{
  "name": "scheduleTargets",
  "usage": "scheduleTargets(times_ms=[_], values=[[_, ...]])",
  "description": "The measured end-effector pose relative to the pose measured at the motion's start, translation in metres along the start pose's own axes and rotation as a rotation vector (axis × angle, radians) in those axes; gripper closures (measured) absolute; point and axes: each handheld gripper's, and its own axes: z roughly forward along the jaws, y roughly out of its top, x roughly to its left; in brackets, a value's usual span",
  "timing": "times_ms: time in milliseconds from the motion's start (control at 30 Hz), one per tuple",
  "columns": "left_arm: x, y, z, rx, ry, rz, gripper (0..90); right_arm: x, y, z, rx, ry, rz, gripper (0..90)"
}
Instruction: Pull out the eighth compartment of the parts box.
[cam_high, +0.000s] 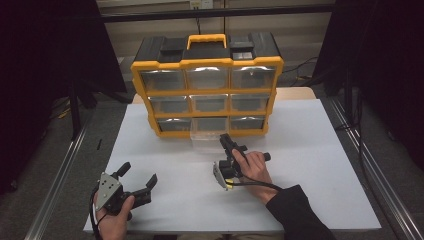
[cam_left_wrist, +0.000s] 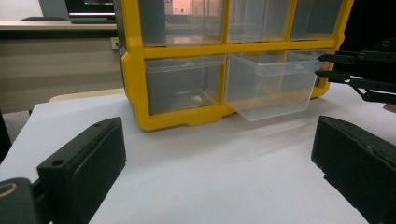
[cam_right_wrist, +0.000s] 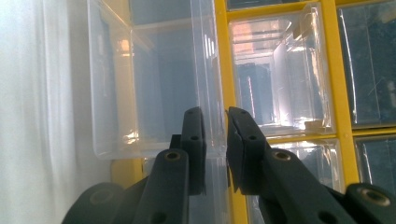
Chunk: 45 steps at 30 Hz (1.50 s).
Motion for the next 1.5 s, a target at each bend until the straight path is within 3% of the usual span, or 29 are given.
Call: scheduleTargets(times_ms=[767, 967, 1000, 1100, 1133, 1167, 1200, 1233, 1267, 1333, 1367, 1400, 1433, 1467, 1500], values=[[0.001, 0.000, 0.000, 0.007, 0.000, 0.000, 3.1, 0.002, 0.004, -0.013, -0.015, 0.016, -0.012, 77.3], [0.001, -0.001, 0.000, 0.009, -0.003, 0.000, 2.8, 0.003, 0.003, -0.014, -0.017, 0.017, 0.016, 76.0], [0.001, -0.001, 0.001, 0.008, -0.004, -0.005, 2.8, 0.003, 0.003, -0.014, -0.018, 0.019, 0.031, 75.4], [0.001, -0.001, 0.001, 0.007, -0.005, -0.006, 2.8, 0.002, 0.003, -0.014, -0.023, 0.026, 0.101, 59.2], [0.002, -0.001, 0.000, 0.006, -0.004, -0.005, 2.8, 0.002, 0.003, -0.014, -0.023, 0.026, 0.101, 59.2], [0.001, -0.001, 0.001, 0.004, -0.006, -0.012, 2.8, 0.000, 0.002, -0.015, -0.025, 0.019, 0.147, 52.3], [0.001, -0.001, 0.000, 0.003, -0.004, -0.011, 2.8, 0.000, 0.002, -0.015, -0.025, 0.019, 0.147, 52.3], [0.001, -0.001, 0.000, 0.003, -0.004, -0.011, 2.8, -0.004, 0.001, -0.016, -0.038, 0.027, 0.228, 42.7], [0.001, -0.001, 0.000, 0.003, -0.007, -0.011, 2.8, -0.004, 0.001, -0.016, -0.038, 0.027, 0.228, 42.7], [0.001, -0.001, 0.000, 0.003, -0.007, -0.012, 2.7, -0.006, -0.002, -0.017, -0.042, 0.040, 0.284, 39.0], [0.001, 0.000, 0.000, -0.002, -0.006, -0.012, 2.7, -0.008, -0.005, -0.017, -0.039, 0.064, 0.367, 33.3], [0.001, 0.000, 0.000, -0.002, -0.007, -0.012, 2.7, -0.008, -0.005, -0.017, -0.039, 0.064, 0.367, 33.3], [0.002, -0.001, 0.001, 0.002, -0.007, -0.007, 2.7, -0.011, -0.009, -0.016, -0.032, 0.094, 0.462, 28.1], [0.002, -0.001, 0.001, 0.006, -0.009, -0.011, 2.7, -0.011, -0.009, -0.016, -0.032, 0.094, 0.462, 28.1], [0.002, -0.001, 0.001, 0.006, -0.009, -0.014, 2.7, -0.012, -0.012, -0.015, -0.027, 0.105, 0.505, 25.7]])
